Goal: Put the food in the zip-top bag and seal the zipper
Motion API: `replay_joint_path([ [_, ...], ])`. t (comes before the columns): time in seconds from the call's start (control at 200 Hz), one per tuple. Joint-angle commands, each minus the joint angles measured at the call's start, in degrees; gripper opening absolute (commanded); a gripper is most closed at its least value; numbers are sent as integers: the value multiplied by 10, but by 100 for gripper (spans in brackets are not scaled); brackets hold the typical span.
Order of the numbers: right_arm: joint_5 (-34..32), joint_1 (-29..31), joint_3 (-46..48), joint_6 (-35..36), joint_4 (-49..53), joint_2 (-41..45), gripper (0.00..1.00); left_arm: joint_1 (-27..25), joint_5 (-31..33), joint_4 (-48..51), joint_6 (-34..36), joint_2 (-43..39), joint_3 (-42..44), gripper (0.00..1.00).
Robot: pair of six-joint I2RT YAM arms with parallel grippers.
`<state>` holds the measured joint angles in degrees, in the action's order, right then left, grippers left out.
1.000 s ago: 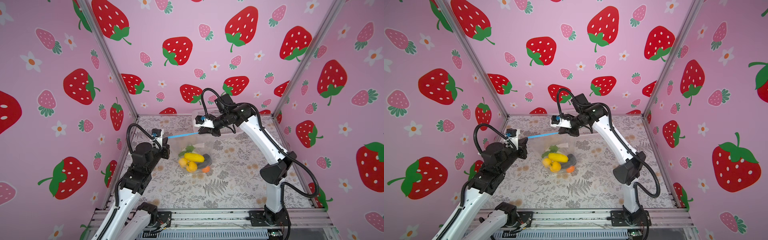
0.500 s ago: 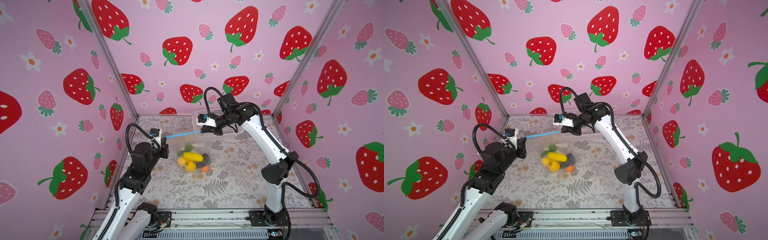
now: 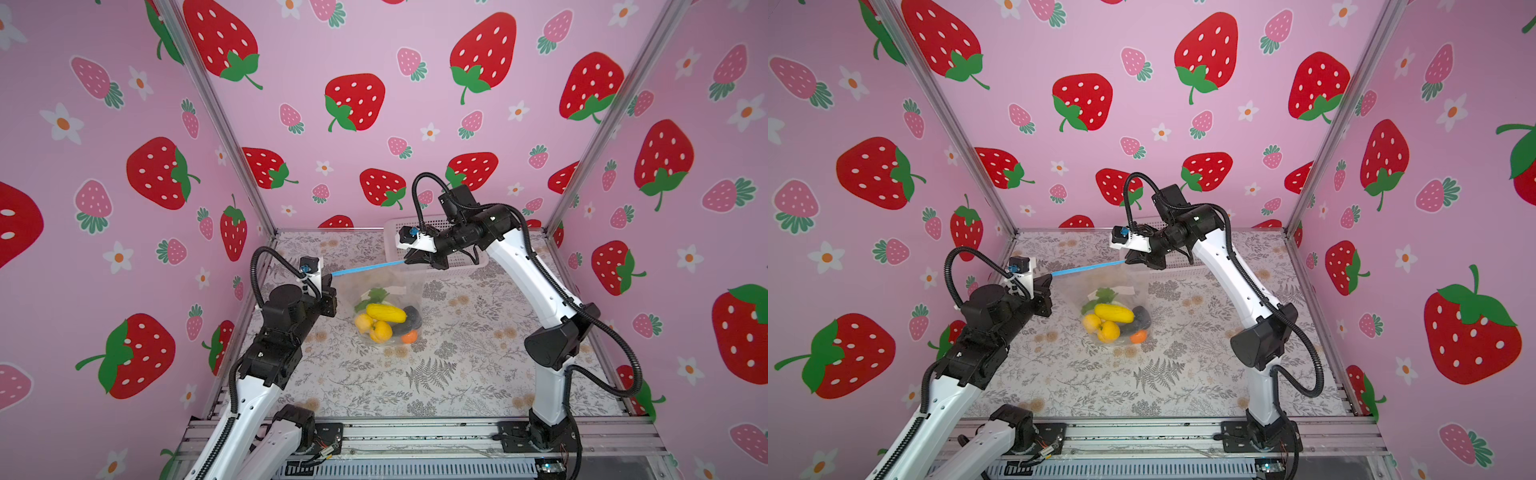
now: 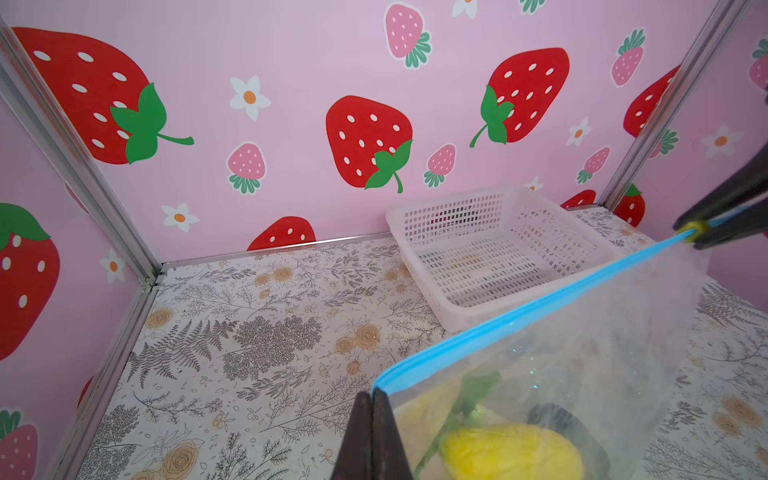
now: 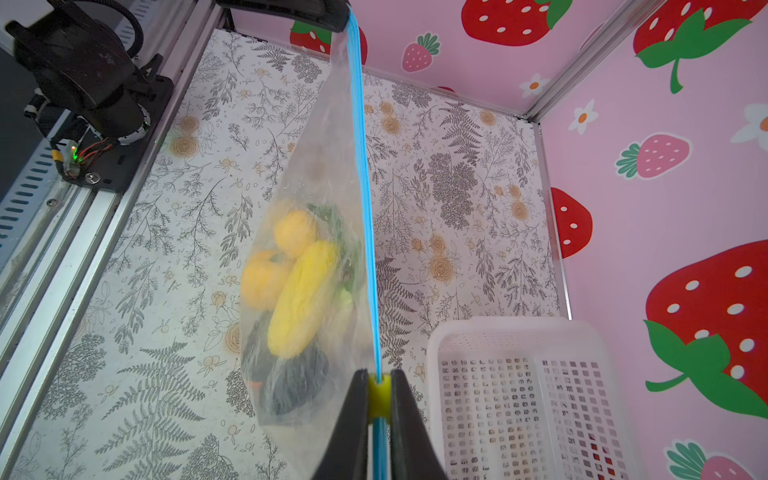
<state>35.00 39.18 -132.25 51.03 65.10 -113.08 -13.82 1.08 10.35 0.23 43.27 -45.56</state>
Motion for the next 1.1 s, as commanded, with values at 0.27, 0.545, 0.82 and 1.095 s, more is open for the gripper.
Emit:
replay_joint_path([
  [0.27, -2, -23, 13, 4, 11, 42, 11, 13, 42, 1, 6, -9, 1, 0],
  [0.545, -3, -30, 17, 5, 12, 45, 11, 14, 43, 2, 9, -10, 2, 0],
  [0.82, -7, -36, 29, 4, 6, 52, 12, 15, 42, 2, 11, -13, 4, 0],
  [1.095, -9, -50, 30, 3, 6, 56, 12, 15, 43, -1, 16, -12, 5, 0],
])
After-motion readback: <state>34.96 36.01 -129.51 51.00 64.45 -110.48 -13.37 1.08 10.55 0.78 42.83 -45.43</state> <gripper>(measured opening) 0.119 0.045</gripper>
